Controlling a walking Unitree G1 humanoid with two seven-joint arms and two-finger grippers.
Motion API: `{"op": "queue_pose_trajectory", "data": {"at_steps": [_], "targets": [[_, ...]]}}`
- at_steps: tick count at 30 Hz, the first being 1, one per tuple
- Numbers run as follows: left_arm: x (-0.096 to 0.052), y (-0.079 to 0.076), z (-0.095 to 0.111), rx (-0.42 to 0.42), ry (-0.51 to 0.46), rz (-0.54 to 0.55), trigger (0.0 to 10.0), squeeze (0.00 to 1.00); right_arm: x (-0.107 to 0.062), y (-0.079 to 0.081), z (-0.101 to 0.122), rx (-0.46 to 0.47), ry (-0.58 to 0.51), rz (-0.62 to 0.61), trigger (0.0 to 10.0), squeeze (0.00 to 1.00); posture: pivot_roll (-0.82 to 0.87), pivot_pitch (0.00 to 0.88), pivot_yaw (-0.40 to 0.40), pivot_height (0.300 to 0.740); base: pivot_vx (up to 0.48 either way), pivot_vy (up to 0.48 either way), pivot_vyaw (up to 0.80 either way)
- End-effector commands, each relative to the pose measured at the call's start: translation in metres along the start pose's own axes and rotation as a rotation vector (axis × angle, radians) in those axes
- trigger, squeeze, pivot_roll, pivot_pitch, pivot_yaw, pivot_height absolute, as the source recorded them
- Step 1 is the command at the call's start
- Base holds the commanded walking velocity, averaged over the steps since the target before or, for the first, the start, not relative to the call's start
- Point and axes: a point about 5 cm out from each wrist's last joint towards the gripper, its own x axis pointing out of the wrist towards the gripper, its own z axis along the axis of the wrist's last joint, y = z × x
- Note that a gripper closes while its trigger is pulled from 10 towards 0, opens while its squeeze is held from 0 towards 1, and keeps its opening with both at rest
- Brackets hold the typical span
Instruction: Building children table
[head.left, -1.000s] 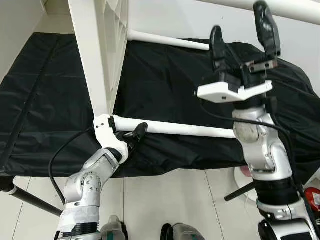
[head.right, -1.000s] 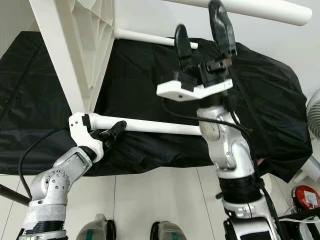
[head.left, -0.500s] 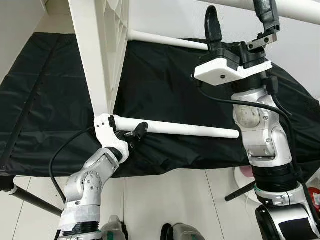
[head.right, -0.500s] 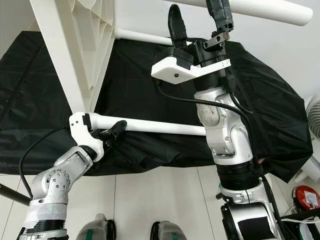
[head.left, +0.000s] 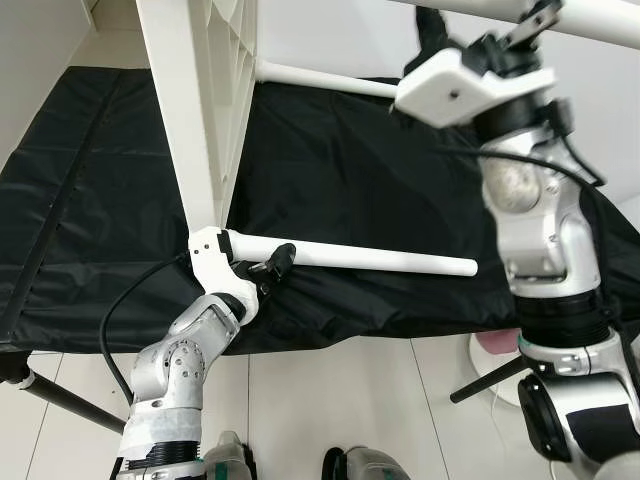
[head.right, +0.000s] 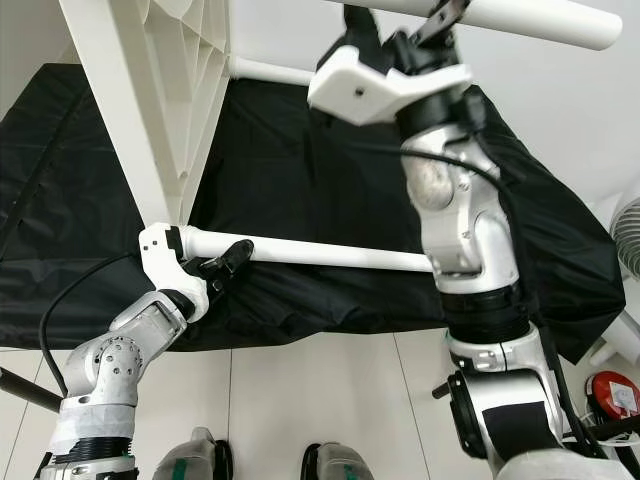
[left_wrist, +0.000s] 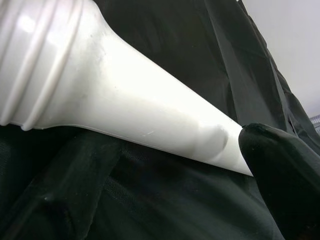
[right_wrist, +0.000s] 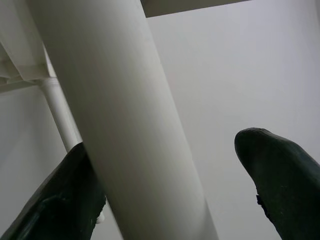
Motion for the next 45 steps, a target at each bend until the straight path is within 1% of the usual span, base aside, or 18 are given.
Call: {"op": "queue_pose_trajectory", "data": {"at_steps": [1, 6, 7, 8, 9, 10, 11, 19, 21, 22, 24, 25, 27, 28, 30, 32, 38, 45], "targets": [[0.002, 0.004, -0.004, -0.009, 0.013, 0.041, 10.0, 0.00, 0.008, -0.007, -0.006, -0.028, 0.016, 0.036, 10.0, 0.00, 0.03, 0.046, -0.040, 0.740, 0.000, 0.000, 0.00], [0.002, 0.003, -0.003, -0.010, 0.012, 0.041, 10.0, 0.00, 0.012, -0.010, -0.008, -0.058, 0.027, 0.072, 10.0, 0.00, 0.03, 0.048, -0.040, 0.740, 0.000, 0.000, 0.00], [0.002, 0.004, -0.003, -0.012, 0.011, 0.044, 10.0, 0.00, 0.014, -0.012, -0.009, -0.071, 0.031, 0.096, 9.1, 0.00, 0.02, 0.052, -0.037, 0.740, 0.000, 0.000, 0.00], [0.002, 0.004, -0.003, -0.012, 0.011, 0.044, 10.0, 0.00, 0.014, -0.012, -0.009, -0.071, 0.031, 0.096, 9.1, 0.00, 0.02, 0.052, -0.037, 0.740, 0.000, 0.000, 0.00], [0.002, 0.004, -0.004, -0.014, 0.012, 0.047, 10.0, 0.00, 0.016, -0.013, -0.011, -0.085, 0.037, 0.136, 4.0, 0.00, 0.02, 0.057, -0.032, 0.740, 0.000, 0.000, 0.00], [0.002, 0.004, -0.004, -0.014, 0.012, 0.047, 10.0, 0.00, 0.016, -0.013, -0.011, -0.085, 0.037, 0.136, 4.0, 0.00, 0.02, 0.057, -0.032, 0.740, 0.000, 0.000, 0.00], [0.001, 0.004, -0.004, -0.016, 0.014, 0.048, 10.0, 0.00, 0.017, -0.014, -0.012, -0.101, 0.044, 0.177, 0.0, 0.00, 0.01, 0.057, -0.032, 0.740, 0.000, 0.000, 0.00], [0.002, 0.003, -0.006, -0.022, 0.017, 0.046, 10.0, 0.00, 0.017, -0.012, -0.016, -0.106, 0.064, 0.251, 0.0, 0.00, 0.00, 0.056, -0.034, 0.740, 0.000, 0.000, 0.00], [0.003, 0.003, -0.006, -0.021, 0.018, 0.048, 10.0, 0.00, 0.016, -0.012, -0.017, -0.086, 0.081, 0.252, 0.0, 0.00, 0.00, 0.056, -0.034, 0.740, 0.000, 0.000, 0.00], [0.003, 0.001, -0.007, -0.021, 0.017, 0.048, 10.0, 0.00, 0.014, -0.013, -0.020, -0.041, 0.120, 0.236, 0.0, 0.00, 0.01, 0.053, -0.039, 0.740, 0.000, 0.000, 0.00], [0.003, 0.001, -0.007, -0.021, 0.017, 0.048, 10.0, 0.00, 0.014, -0.013, -0.020, -0.041, 0.120, 0.236, 0.0, 0.00, 0.01, 0.053, -0.039, 0.740, 0.000, 0.000, 0.00], [0.004, -0.001, -0.009, -0.017, 0.016, 0.052, 10.0, 0.00, 0.010, -0.015, -0.025, 0.043, 0.186, 0.203, 0.0, 0.00, 0.01, 0.049, -0.044, 0.740, 0.000, 0.000, 0.00], [0.004, -0.001, -0.009, -0.017, 0.016, 0.052, 10.0, 0.00, 0.010, -0.015, -0.025, 0.043, 0.186, 0.203, 0.0, 0.00, 0.01, 0.049, -0.044, 0.740, 0.000, 0.000, 0.00], [0.004, -0.003, -0.010, -0.012, 0.018, 0.054, 10.0, 0.00, 0.005, -0.017, -0.028, 0.126, 0.256, 0.151, 0.0, 0.00, 0.01, 0.047, -0.048, 0.740, 0.000, 0.000, 0.00], [0.004, -0.007, -0.011, 0.018, 0.034, 0.064, 10.0, 0.00, -0.003, -0.024, -0.033, 0.208, 0.353, 0.055, 0.0, 0.00, 0.01, 0.047, -0.045, 0.740, 0.000, 0.000, 0.00], [0.004, -0.007, -0.011, 0.018, 0.034, 0.064, 10.0, 0.00, -0.003, -0.024, -0.033, 0.208, 0.353, 0.055, 0.0, 0.00, 0.01, 0.047, -0.045, 0.740, 0.000, 0.000, 0.00], [0.007, -0.023, -0.007, 0.101, 0.065, 0.055, 10.0, 0.00, -0.013, -0.044, -0.044, 0.261, 0.484, -0.080, 0.0, 0.00, -0.01, 0.056, -0.035, 0.740, 0.000, 0.000, 0.00], [0.011, -0.028, -0.004, 0.109, 0.081, 0.071, 10.0, 0.00, -0.012, -0.056, -0.047, 0.274, 0.517, -0.142, 0.0, 0.00, -0.02, 0.059, -0.029, 0.740, 0.000, 0.000, 0.00]]}}
